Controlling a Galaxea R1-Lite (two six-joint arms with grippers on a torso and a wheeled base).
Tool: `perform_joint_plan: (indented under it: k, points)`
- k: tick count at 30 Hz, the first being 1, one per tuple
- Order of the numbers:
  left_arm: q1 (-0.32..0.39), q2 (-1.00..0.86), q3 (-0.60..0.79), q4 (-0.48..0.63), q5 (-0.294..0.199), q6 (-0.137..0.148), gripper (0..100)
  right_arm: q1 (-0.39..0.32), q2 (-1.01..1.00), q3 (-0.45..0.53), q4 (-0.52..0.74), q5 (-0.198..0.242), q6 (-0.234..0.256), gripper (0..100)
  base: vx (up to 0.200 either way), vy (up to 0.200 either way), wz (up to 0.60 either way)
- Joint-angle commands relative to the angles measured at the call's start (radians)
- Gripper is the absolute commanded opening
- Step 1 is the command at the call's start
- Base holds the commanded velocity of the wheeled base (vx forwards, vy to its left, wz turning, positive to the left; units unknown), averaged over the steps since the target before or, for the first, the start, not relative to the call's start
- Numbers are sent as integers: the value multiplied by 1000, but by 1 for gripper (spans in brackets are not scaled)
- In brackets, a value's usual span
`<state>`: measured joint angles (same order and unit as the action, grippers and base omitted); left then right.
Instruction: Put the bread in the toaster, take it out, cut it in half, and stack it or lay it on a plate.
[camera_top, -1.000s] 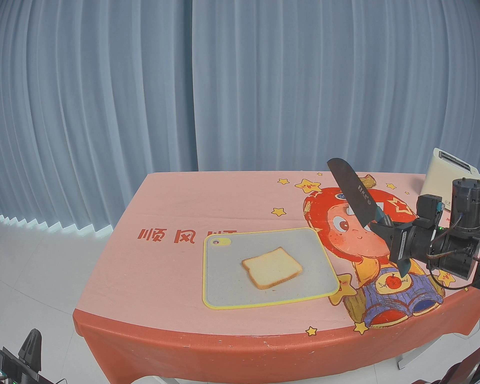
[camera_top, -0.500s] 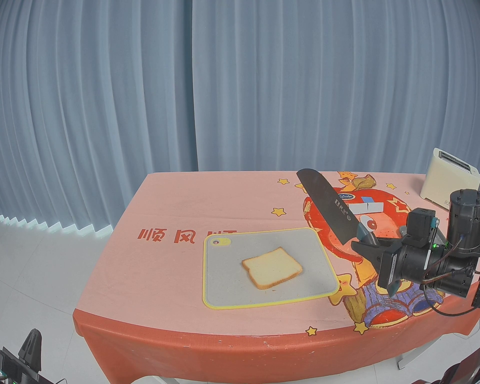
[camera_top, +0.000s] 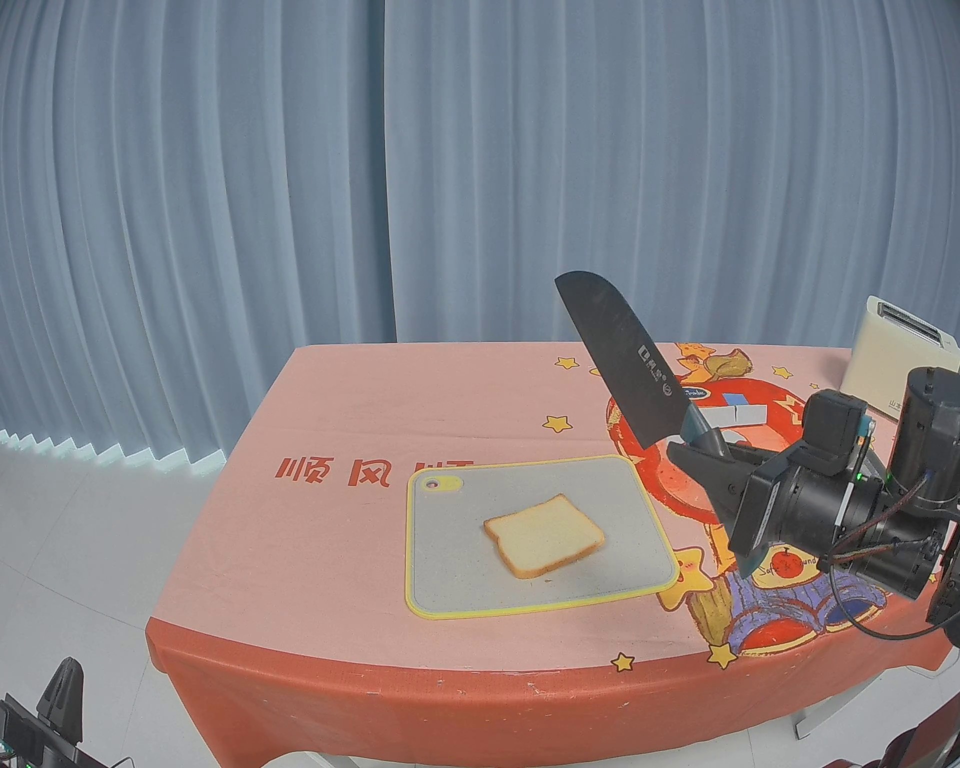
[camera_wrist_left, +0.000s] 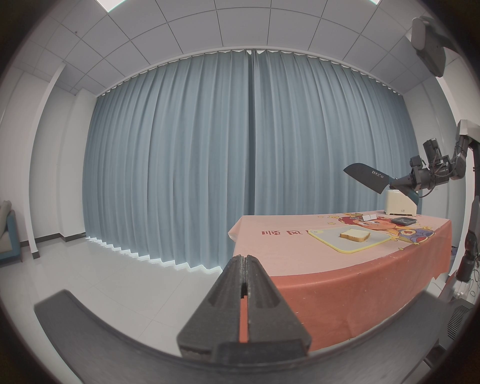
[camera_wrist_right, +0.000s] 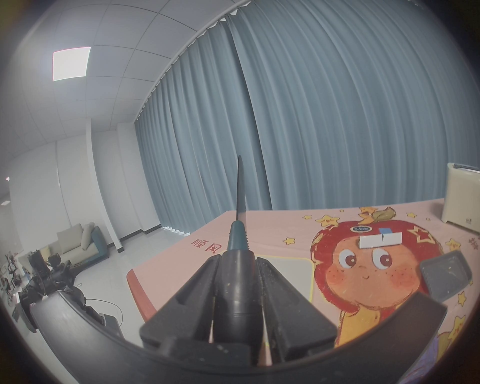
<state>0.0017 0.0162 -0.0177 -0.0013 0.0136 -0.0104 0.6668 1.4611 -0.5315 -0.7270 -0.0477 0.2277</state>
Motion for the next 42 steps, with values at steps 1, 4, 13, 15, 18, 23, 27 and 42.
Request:
perform_joint_plan:
  k: [1, 4, 13, 15, 18, 23, 27, 42]
  points:
    - [1, -16, 18, 0, 0, 0, 0, 8, 30, 15, -8, 2, 15, 0, 0, 0, 0]
    - [0, -16, 18, 0, 0, 0, 0, 8, 24, 18, -8, 9, 47, 0, 0, 0, 0]
    - [1, -16, 18, 0, 0, 0, 0, 7, 19, 24, -2, 8, 67, 0, 0, 0, 0]
    - [0, -16, 18, 0, 0, 0, 0, 7, 19, 30, 1, 9, 67, 0, 0, 0, 0]
    - [1, -16, 18, 0, 0, 0, 0, 8, 21, 34, 1, 9, 68, 0, 0, 0, 0]
    - [0, -16, 18, 0, 0, 0, 0, 8, 19, 34, 1, 5, 62, 0, 0, 0, 0]
    - [1, -16, 18, 0, 0, 0, 0, 31, 22, 31, -6, -6, 55, 0, 0, 0, 0]
    - [0, -16, 18, 0, 0, 0, 0, 83, 33, 16, 47, -69, 42, 0, 0, 0, 0]
